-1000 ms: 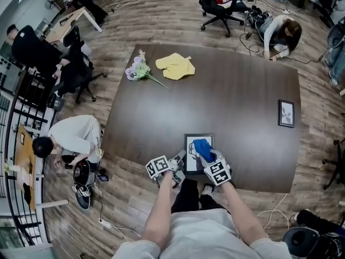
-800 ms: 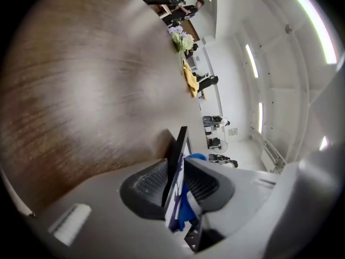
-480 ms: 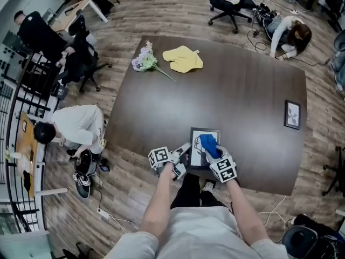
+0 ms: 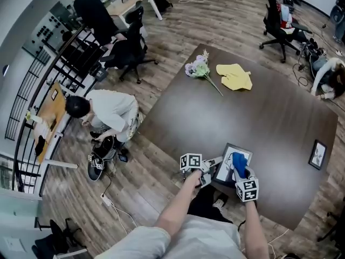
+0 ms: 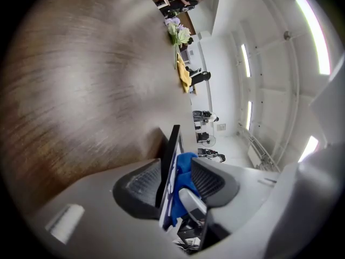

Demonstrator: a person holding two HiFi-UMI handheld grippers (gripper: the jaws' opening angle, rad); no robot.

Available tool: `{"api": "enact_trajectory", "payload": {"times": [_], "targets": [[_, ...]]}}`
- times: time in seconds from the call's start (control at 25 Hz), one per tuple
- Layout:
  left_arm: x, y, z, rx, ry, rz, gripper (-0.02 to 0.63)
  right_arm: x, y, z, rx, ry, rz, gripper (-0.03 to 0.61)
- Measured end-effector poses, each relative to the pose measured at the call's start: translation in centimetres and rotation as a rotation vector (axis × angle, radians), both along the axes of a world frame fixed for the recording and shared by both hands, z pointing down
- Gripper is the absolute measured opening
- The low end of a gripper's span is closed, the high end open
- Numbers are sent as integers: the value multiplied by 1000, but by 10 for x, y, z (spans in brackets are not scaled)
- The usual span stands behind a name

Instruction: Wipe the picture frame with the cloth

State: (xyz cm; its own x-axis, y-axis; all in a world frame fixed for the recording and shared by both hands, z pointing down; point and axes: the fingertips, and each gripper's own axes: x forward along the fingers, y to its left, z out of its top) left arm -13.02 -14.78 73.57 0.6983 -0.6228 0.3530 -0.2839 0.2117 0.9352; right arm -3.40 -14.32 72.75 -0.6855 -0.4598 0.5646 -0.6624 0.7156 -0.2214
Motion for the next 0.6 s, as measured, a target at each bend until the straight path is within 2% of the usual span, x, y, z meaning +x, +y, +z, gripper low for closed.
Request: {"api": "enact_trajectory", "payload": {"times": [0.36, 0.52, 0.6], "targets": [[-3, 1, 3, 15, 96, -30, 224, 0, -2, 2, 22, -39, 3, 81], [-18, -10, 3, 17, 157, -59, 224, -18, -15, 1, 36, -93, -14, 81], [-14, -8, -3, 10, 161, -52, 224, -18, -12, -3, 34, -95, -28, 81]]}}
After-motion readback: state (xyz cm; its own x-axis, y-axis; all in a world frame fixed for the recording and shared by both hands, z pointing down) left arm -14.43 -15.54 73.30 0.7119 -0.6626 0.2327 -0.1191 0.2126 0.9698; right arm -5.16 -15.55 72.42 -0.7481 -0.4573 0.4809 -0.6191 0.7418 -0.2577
